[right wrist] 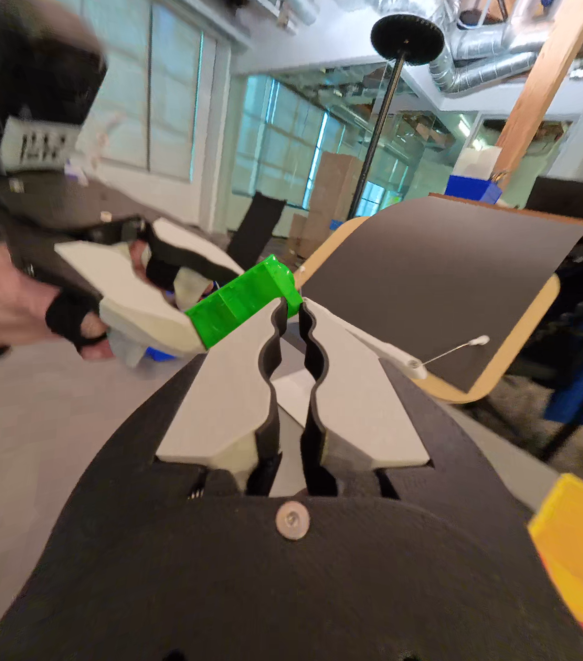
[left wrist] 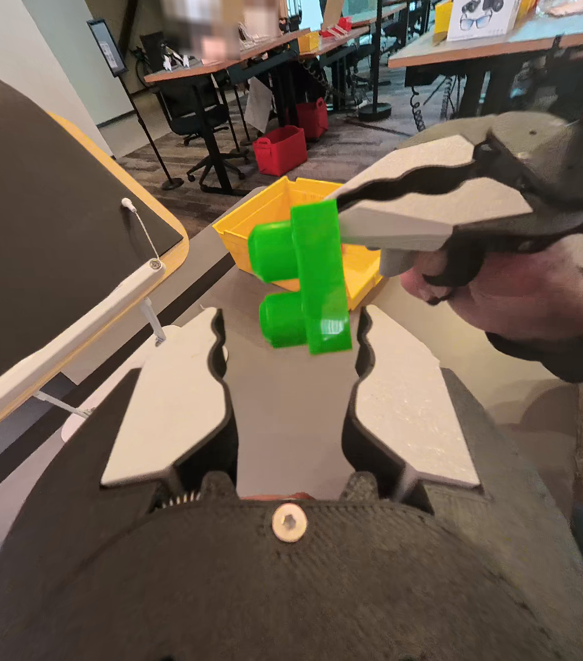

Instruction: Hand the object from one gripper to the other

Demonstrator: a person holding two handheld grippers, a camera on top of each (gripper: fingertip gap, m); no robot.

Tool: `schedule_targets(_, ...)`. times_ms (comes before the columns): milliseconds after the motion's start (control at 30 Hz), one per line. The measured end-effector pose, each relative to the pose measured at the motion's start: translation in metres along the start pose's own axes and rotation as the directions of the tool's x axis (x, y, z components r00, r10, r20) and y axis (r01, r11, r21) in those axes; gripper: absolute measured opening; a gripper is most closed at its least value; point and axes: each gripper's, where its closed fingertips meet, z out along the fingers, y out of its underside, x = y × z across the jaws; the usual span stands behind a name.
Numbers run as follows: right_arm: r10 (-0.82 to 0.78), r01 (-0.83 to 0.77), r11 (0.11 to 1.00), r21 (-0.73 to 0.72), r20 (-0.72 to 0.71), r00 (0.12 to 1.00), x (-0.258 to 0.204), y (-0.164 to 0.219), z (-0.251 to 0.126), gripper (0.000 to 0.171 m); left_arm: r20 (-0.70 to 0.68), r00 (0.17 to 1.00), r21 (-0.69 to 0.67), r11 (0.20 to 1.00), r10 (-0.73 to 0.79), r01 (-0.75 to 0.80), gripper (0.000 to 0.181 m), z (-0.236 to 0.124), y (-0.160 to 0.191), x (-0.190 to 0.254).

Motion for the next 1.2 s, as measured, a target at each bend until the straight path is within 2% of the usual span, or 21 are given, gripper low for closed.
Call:
schedule_targets(100, 0.259, -0.262, 0.962, 0.074, 0.052, 0.964, 0.008, 0.003, -0.001, 0.004, 0.003, 0.998, 0.071, 0.996, -0.058, 0.058, 0.075, 0.001, 0.001, 0.005)
schedule_targets(200, 0.355, -0.362, 0.928, 0.085, 0.085, 0.931, 0.003, 0.012, 0.001, 0.004, 0.056, 0.997, 0.129, 0.99, -0.06, 0.052, 0.068, 0.004, 0.001, 0.008)
schedule_targets(367, 0.453, -0.461, 0.882, 0.1, 0.095, 0.886, 0.001, 0.026, 0.002, 0.004, 0.099, 0.991, 0.225, 0.972, -0.093, 0.069, 0.046, 0.005, -0.004, 0.006)
schedule_targets(533, 0.441, -0.447, 0.891, 0.08, 0.079, 0.894, -0.002, 0.04, 0.002, 0.005, 0.1, 0.99, 0.227, 0.971, -0.101, 0.076, 0.045, 0.006, 0.0, 0.002)
schedule_targets(600, 0.369, -0.372, 0.926, 0.065, 0.044, 0.928, 0.0, 0.041, 0.001, 0.009, 0.089, 0.992, 0.194, 0.978, -0.088, 0.069, 0.045, 0.006, 0.002, 0.002)
schedule_targets(633, 0.291, -0.291, 0.956, 0.05, 0.001, 0.957, 0.003, 0.041, -0.001, 0.017, 0.088, 0.992, 0.178, 0.982, -0.086, 0.069, 0.045, 0.006, 0.003, 0.001)
schedule_targets(700, 0.062, -0.064, 0.998, -0.017, -0.089, 0.994, 0.009, 0.041, -0.005, 0.022, 0.088, 0.993, 0.142, 0.988, -0.074, 0.061, 0.045, 0.004, 0.004, -0.001)
schedule_targets(767, -0.169, 0.161, 0.984, -0.073, -0.118, 0.978, 0.008, 0.032, -0.009, 0.024, 0.073, 0.996, 0.072, 0.996, -0.054, 0.049, 0.045, 0.004, 0.008, -0.002)
schedule_targets(833, -0.423, 0.407, 0.902, -0.144, -0.114, 0.899, 0.004, 0.025, -0.01, 0.024, 0.065, 0.998, 0.005, 1.0, -0.021, 0.02, 0.045, 0.004, 0.012, -0.004)
schedule_targets(900, -0.642, 0.62, 0.756, -0.209, -0.053, 0.765, -0.004, 0.023, -0.008, 0.024, 0.028, 1.0, -0.055, 0.998, -0.009, 0.011, 0.045, 0.003, 0.015, -0.001)
schedule_targets(967, -0.783, 0.762, 0.6, -0.244, 0.012, 0.621, -0.009, 0.025, -0.004, 0.021, 0.011, 1.0, -0.102, 0.995, -0.01, 0.011, 0.045, 0.002, 0.016, 0.0)
schedule_targets(1067, -0.856, 0.846, 0.467, -0.258, 0.106, 0.505, -0.013, 0.033, 0.002, 0.022, -0.039, 0.998, -0.132, 0.99, -0.048, 0.042, 0.045, 0.0, 0.012, 0.005)
schedule_targets(1100, -0.864, 0.855, 0.452, -0.253, 0.115, 0.491, -0.014, 0.034, 0.003, 0.02, -0.052, 0.996, -0.131, 0.99, -0.067, 0.06, 0.045, 0.0, 0.01, 0.007)
schedule_targets(1167, -0.876, 0.865, 0.436, -0.247, 0.103, 0.471, -0.015, 0.032, 0.004, 0.003, -0.076, 0.993, -0.159, 0.985, -0.086, 0.073, 0.045, 0.001, 0.011, 0.012)
schedule_targets(1200, -0.875, 0.862, 0.437, -0.258, 0.101, 0.474, -0.014, 0.033, 0.004, 0.002, -0.073, 0.994, -0.17, 0.983, -0.083, 0.07, 0.045, 0.002, 0.012, 0.012)
